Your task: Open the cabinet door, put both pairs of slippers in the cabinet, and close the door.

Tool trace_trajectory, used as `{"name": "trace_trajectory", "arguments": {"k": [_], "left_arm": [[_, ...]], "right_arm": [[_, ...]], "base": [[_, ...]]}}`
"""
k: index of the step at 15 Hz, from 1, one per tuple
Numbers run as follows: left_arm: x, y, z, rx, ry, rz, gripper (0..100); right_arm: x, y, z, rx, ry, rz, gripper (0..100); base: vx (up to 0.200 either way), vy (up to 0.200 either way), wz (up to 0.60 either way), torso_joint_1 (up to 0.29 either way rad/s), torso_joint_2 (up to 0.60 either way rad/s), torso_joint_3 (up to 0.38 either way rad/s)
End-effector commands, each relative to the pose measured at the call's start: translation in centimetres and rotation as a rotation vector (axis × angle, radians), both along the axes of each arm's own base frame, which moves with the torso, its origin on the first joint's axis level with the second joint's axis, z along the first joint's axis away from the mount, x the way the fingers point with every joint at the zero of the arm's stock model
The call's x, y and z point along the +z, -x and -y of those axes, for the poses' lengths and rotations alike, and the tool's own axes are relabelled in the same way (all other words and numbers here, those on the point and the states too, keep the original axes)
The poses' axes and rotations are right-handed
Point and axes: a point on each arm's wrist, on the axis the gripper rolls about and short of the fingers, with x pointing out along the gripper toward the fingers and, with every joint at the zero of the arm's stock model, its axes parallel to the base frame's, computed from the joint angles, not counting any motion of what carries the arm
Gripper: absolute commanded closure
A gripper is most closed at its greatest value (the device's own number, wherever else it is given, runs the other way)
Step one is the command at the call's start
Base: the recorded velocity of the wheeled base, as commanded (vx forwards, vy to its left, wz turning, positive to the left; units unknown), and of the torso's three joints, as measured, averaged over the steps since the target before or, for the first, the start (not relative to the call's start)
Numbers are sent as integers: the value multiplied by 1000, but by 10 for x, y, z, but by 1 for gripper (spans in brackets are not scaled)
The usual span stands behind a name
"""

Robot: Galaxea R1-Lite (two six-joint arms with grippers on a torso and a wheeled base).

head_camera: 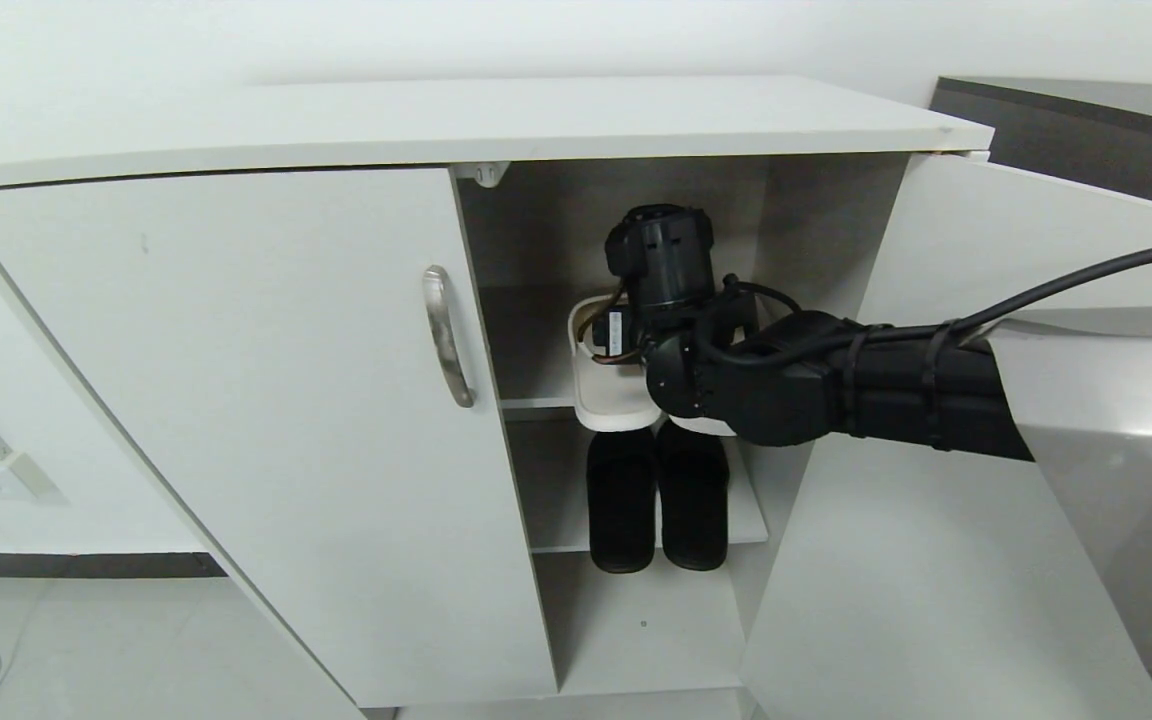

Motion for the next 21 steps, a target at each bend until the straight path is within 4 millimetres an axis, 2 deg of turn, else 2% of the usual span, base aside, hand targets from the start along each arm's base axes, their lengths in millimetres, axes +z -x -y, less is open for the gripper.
{"name": "trace_trajectory", "arguments": {"k": [1, 6, 10, 13, 16, 21], "left_arm": [[0, 0, 0, 0, 0, 0, 100], [0, 0, 0, 0, 0, 0, 100], [0, 0, 0, 0, 0, 0, 100], [0, 0, 0, 0, 0, 0, 100], [0, 0, 0, 2, 0, 0, 100], [0, 0, 0, 0, -1, 0, 100]], "right_arm": [[17, 12, 2, 10, -24, 23, 0], [21, 36, 7, 38, 0, 0, 0], [31, 80, 18, 96, -8, -27, 0], [30, 110, 28, 153, -2, -41, 0], [15, 138, 38, 251, -17, -30, 0], [-8, 166, 52, 352, -56, -4, 0]], "base": [[0, 0, 0, 0, 0, 0], [0, 0, 0, 0, 0, 0], [0, 0, 0, 0, 0, 0], [0, 0, 0, 0, 0, 0], [0, 0, 0, 0, 0, 0], [0, 0, 0, 0, 0, 0]]}}
